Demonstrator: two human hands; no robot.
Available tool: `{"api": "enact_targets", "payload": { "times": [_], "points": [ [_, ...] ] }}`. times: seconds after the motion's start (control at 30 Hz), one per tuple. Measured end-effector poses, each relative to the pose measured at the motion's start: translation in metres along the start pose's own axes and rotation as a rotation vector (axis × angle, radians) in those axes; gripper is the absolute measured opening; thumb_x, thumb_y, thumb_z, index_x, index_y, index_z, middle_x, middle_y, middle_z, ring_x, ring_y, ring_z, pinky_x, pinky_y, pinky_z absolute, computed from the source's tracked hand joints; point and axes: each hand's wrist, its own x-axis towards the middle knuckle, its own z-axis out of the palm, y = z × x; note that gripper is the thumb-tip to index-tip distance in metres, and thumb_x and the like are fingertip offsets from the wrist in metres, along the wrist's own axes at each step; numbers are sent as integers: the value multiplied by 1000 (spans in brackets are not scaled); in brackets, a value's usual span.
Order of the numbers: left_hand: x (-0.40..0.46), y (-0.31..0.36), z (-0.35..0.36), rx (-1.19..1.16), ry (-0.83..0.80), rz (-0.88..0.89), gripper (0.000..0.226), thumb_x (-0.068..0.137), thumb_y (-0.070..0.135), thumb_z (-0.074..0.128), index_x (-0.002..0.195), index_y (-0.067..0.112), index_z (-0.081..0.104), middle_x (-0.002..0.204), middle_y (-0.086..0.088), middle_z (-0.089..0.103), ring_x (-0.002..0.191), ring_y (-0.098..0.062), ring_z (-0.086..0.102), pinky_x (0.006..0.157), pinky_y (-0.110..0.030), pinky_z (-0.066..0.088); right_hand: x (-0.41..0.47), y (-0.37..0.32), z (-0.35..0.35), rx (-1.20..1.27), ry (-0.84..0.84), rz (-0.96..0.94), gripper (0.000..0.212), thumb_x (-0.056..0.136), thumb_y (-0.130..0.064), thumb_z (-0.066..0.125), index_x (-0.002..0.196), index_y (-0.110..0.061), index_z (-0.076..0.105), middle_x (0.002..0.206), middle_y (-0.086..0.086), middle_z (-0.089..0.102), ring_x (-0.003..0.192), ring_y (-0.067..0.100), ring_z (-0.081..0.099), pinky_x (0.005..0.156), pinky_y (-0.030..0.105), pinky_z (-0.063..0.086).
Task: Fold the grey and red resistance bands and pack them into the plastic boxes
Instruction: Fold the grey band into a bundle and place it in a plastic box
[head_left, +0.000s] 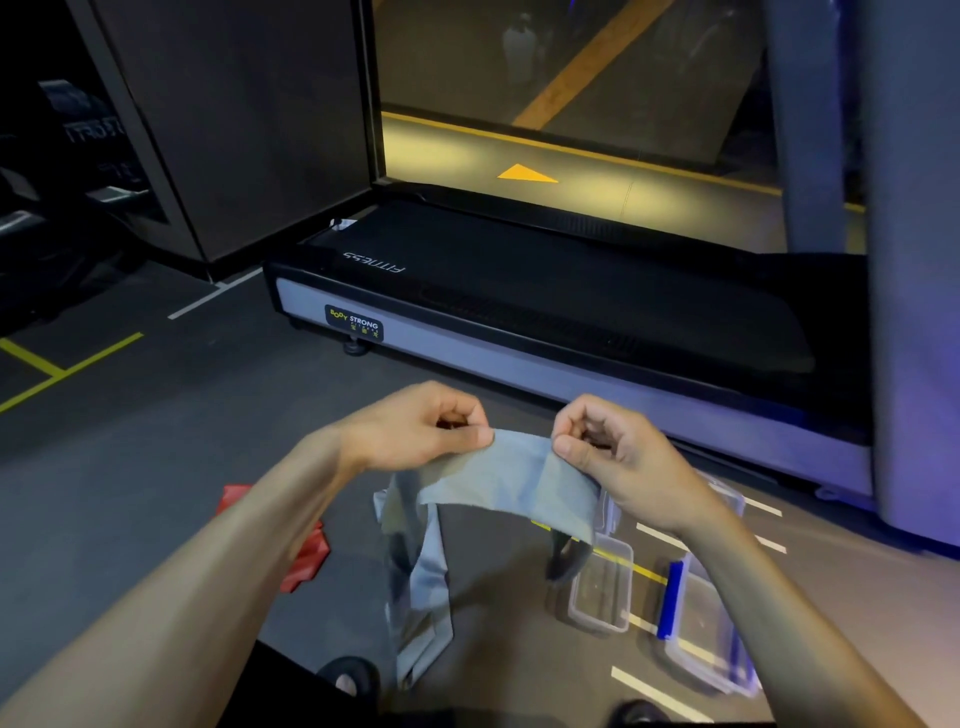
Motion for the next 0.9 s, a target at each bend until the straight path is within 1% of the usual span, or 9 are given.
{"api": "enact_targets", "payload": {
  "times": [0.07, 0.17, 0.27, 0.37, 0.47, 0.6, 0.77, 0.83, 0.9],
  "points": [
    [0, 2, 0, -97, -3, 15, 19, 101, 22, 63, 83, 21, 69, 76, 8, 66, 72, -9, 53, 68, -22, 40, -1, 1, 1, -52, -7, 2, 7, 100, -20, 63, 94, -16, 62, 87, 13, 62, 80, 33, 57, 75, 51, 49],
    [2, 6, 1, -53, 56, -13, 19, 100, 18, 64, 81, 14, 69, 68, 9, 61, 64, -6, 49, 60, -20, 38, -1, 2, 3, -50, 3, -18, 6, 100, -21, 62, 95, -17, 61, 87, 14, 61, 82, 38, 56, 75, 58, 47],
    [3, 8, 4, 81, 115, -35, 18, 97, 19, 64, 80, 15, 68, 61, 14, 57, 57, -5, 45, 54, -16, 36, -2, 2, 3, -62, 8, -24, 6, 101, -17, 62, 96, -18, 61, 86, 13, 62, 82, 39, 57, 75, 58, 47],
    [4, 8, 2, 96, 142, -13, 16, 95, 19, 64, 79, 19, 69, 65, 15, 60, 59, -5, 46, 59, -22, 38, -3, 2, 3, -74, 25, -23, 6, 101, -15, 63, 96, -18, 61, 86, 12, 62, 82, 36, 58, 76, 56, 47],
    [5, 9, 2, 195, 165, -35, 17, 94, 22, 66, 78, 24, 70, 62, 20, 61, 56, 2, 48, 62, -21, 39, -2, 1, 5, -88, 35, -31, 6, 100, -14, 63, 96, -18, 61, 86, 10, 63, 81, 32, 59, 75, 53, 48],
    [6, 9, 0, 35, 100, -38, 19, 98, 20, 65, 82, 13, 69, 67, 11, 57, 62, -5, 47, 59, -21, 36, -2, 2, 6, -94, 56, -26, 8, 100, -13, 64, 95, -18, 62, 85, 12, 63, 81, 32, 58, 74, 54, 47],
    [4, 8, -1, -94, 49, -6, 21, 100, 20, 65, 80, 16, 67, 71, 2, 59, 67, -14, 47, 58, -23, 35, -1, 3, 6, -77, 83, -28, 8, 100, -11, 64, 95, -17, 61, 85, 15, 62, 81, 34, 58, 74, 54, 47],
    [4, 5, -3, -105, 49, 3, 20, 100, 23, 65, 81, 18, 68, 74, 1, 61, 70, -14, 49, 62, -26, 38, -2, 2, 6, -53, 102, -27, 7, 99, -10, 64, 96, -16, 62, 85, 15, 62, 80, 33, 58, 72, 49, 48],
    [6, -1, -2, 21, 80, -8, 20, 100, 29, 65, 82, 20, 67, 74, 2, 61, 69, -13, 50, 66, -32, 41, -2, -1, 8, -14, 127, -31, 6, 99, -9, 65, 95, -14, 63, 81, 12, 62, 77, 30, 58, 69, 39, 49]
  ]
}}
